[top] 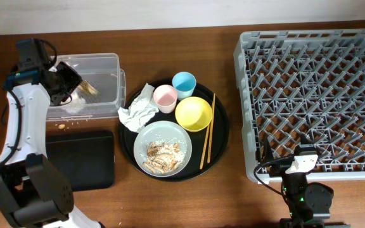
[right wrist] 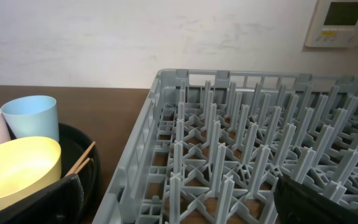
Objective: Sort waste into correct bins and load items into the dishwasher rack
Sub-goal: 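Carry the wrapper left and drop it into the clear bin, then return the left gripper to the tray and grasp the crumpled tissue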
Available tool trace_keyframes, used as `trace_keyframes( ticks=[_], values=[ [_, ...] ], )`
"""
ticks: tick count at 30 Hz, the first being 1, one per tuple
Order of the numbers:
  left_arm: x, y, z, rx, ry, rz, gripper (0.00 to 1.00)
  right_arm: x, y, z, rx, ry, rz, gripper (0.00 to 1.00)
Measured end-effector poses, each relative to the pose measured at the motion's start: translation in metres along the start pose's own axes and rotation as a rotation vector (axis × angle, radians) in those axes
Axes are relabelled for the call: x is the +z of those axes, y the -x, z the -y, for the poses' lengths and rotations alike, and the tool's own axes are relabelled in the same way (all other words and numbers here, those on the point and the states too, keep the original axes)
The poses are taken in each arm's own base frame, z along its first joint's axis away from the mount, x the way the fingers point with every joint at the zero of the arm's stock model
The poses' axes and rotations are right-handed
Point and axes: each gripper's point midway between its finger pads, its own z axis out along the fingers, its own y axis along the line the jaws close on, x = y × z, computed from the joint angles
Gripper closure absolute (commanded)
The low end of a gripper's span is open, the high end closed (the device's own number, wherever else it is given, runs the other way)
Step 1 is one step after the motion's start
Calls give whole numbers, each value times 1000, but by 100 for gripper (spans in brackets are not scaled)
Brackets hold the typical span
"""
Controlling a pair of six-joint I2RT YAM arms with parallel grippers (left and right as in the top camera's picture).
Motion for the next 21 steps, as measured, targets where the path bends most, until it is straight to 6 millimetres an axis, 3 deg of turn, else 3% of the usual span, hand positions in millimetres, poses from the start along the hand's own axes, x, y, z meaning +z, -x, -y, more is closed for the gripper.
trace_keyframes(
  ticks=[8, 11, 14, 17, 19, 21],
  values=[
    [-1, -7, 18, -26, -100, -50, 51, 0, 0, 0, 0, 0, 0, 1],
    [-9, -7, 44, 17, -232, -62, 51, 0, 0, 0, -1, 0, 0, 1],
    [-35, -15, 73, 142, -353, -55, 51, 0, 0, 0, 0, 0, 0, 1],
    [-66, -34, 106, 300, -431, -32, 52, 0, 0, 0, 0, 0, 0, 1],
    [-89, -64, 136, 457, -466, -28, 52, 0, 0, 0, 0, 0, 0, 1],
    [-95, -87, 148, 560, -446, -37, 52, 0, 0, 0, 0, 0, 0, 1]
  ],
)
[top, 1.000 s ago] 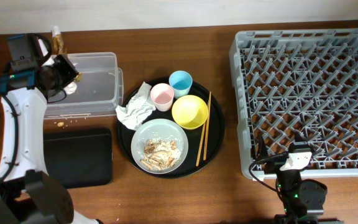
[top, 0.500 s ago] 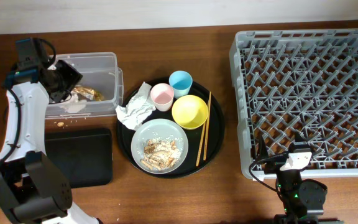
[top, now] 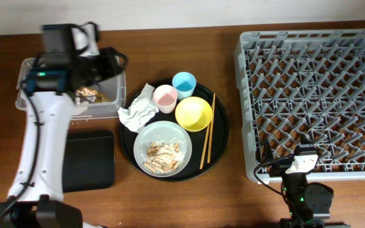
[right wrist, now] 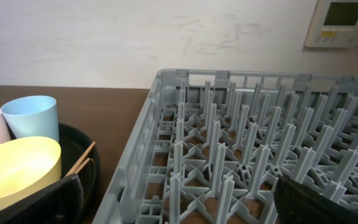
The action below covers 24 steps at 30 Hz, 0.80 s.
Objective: Sort waste into correct bins and load items into the dishwasher rack
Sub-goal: 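Return the left gripper to the tray and grasp the crumpled tissue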
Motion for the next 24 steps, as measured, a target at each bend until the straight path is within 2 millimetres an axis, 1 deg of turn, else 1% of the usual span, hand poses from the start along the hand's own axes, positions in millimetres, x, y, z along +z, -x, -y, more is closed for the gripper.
trace_keyframes(
  ticks=[1, 2, 3, 5, 6, 7, 8, 10, 12, 14, 15, 18, 22, 24],
  values=[
    [4, -13, 11, 63, 28, -38, 52, 0, 0, 0, 0, 0, 0, 1],
    [7, -21, 16, 100, 44, -60, 53, 0, 0, 0, 0, 0, 0, 1],
    [11, -34, 20, 145, 79, -98, 55, 0, 0, 0, 0, 0, 0, 1],
    [14, -60, 20, 221, 165, -182, 55, 0, 0, 0, 0, 0, 0, 1],
    [14, -68, 18, 246, 196, -209, 55, 0, 0, 0, -1, 0, 0, 1],
    [14, -79, 14, 282, 249, -249, 55, 0, 0, 0, 0, 0, 0, 1],
    [14, -84, 10, 304, 285, -270, 55, 0, 0, 0, 0, 0, 0, 1],
    [18, -88, 4, 323, 323, -283, 55, 0, 0, 0, 0, 0, 0, 1],
    [25, -99, -11, 327, 372, -321, 55, 0, 0, 0, 0, 0, 0, 1],
    [37, -110, -27, 322, 414, -365, 55, 0, 0, 0, 0, 0, 0, 1],
    [46, -119, -37, 318, 436, -404, 55, 0, 0, 0, 0, 0, 0, 1],
    [62, -142, -57, 310, 476, -490, 56, 0, 0, 0, 0, 0, 0, 1],
    [79, -160, -73, 305, 500, -550, 56, 0, 0, 0, 0, 0, 0, 1],
    [87, -163, -77, 305, 502, -552, 56, 0, 0, 0, 0, 0, 0, 1]
  ],
)
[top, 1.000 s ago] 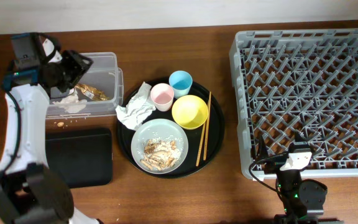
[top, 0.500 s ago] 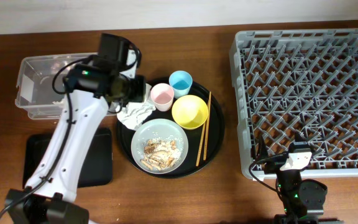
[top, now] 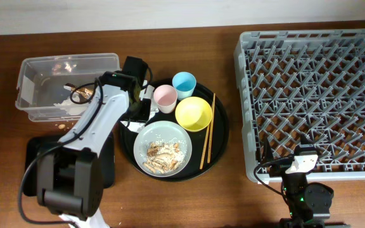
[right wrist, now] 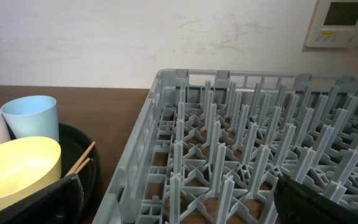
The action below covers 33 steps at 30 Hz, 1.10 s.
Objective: Sort waste into correct bins and load items into the dishwasher rack
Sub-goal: 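Return the left gripper to the tray and grasp the crumpled tissue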
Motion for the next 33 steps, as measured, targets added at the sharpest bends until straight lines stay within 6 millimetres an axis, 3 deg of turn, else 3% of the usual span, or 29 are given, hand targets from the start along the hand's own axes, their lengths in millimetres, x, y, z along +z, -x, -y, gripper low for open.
trace_keyframes(
  ticks=[4, 11, 25, 29, 33],
  values=[
    [19, 13, 0, -2, 18, 23, 56, 0, 0, 0, 1, 0, 0, 1],
    [55, 15, -7, 2, 81, -12, 56, 0, 0, 0, 0, 0, 0, 1],
    [57, 22, -12, 1, 99, 17, 77, 0, 0, 0, 0, 0, 0, 1],
    [59, 18, -12, -1, 96, 8, 97, 0, 0, 0, 1, 0, 0, 1],
    [60, 14, -12, 6, 96, -8, 100, 0, 0, 0, 0, 0, 0, 1]
  ],
)
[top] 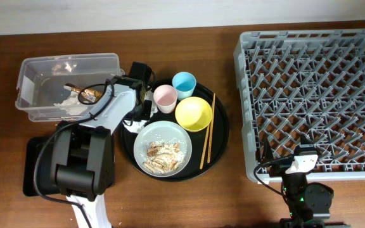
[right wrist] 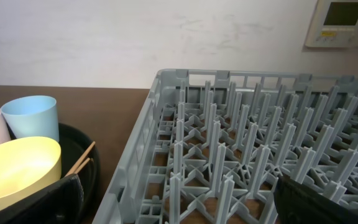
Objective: Sort waste into correct bins and load items into the dishwasher rack
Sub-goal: 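Return the left gripper to the tray and grasp the crumpled tissue, then carry the tissue left and release it into the clear bin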
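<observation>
My left gripper is down on the crumpled white napkin at the left of the round black tray; only scraps of the napkin show around it, and its jaws are hidden from above. The tray also carries a pink cup, a blue cup, a yellow bowl, a plate with food scraps and chopsticks. The grey dishwasher rack stands at the right. My right gripper sits open at the rack's near corner, with nothing between its fingers.
A clear plastic bin at the back left holds food scraps and a brown wrapper. A black bin lies in front of it, partly under my left arm. A few crumbs lie on the wooden table between the bins.
My left gripper has sunk a little further onto the napkin, and the arm behind it has swung closer to the black bin. The right arm has not moved.
My left gripper was at the clear bin with a brown scrap at its tips. Then it was over the bin's right end, the scrap lying inside. Then it stood over the napkin at the tray's left, and now it is down on it.
</observation>
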Available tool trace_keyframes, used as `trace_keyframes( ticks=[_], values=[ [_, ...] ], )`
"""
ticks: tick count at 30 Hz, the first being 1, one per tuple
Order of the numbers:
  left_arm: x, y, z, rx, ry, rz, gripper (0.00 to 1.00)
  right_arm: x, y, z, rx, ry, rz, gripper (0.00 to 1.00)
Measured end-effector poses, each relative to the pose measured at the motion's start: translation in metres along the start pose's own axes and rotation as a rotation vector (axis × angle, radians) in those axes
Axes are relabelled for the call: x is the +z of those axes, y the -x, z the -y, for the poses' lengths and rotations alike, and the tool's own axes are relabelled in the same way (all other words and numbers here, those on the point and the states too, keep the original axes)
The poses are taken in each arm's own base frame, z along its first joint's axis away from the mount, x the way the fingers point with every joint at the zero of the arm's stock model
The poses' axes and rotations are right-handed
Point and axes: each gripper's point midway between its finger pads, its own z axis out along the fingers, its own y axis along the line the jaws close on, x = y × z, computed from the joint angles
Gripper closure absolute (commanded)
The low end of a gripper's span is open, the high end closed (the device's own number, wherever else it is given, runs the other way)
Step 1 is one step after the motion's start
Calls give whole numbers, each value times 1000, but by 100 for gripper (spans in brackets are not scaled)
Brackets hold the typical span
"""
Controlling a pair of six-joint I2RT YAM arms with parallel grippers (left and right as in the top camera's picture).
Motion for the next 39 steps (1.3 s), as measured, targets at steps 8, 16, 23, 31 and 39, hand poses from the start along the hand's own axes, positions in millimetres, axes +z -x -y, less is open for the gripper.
trace_keyframes(
  ticks=[8, 16, 23, 31, 39],
  values=[
    [-20, -6, 5, 1, -51, -32, 100, 0, 0, 0, 1, 0, 0, 1],
    [-145, 36, -8, -104, -160, 306, 99, 0, 0, 0, 0, 0, 0, 1],
    [-188, 44, -69, -311, -153, 454, 100, 0, 0, 0, 1, 0, 0, 1],
    [-186, 43, -171, -825, -144, 518, 99, 0, 0, 0, 0, 0, 0, 1],
    [-147, 46, -183, -939, -143, 444, 42, 0, 0, 0, 1, 0, 0, 1]
  ],
)
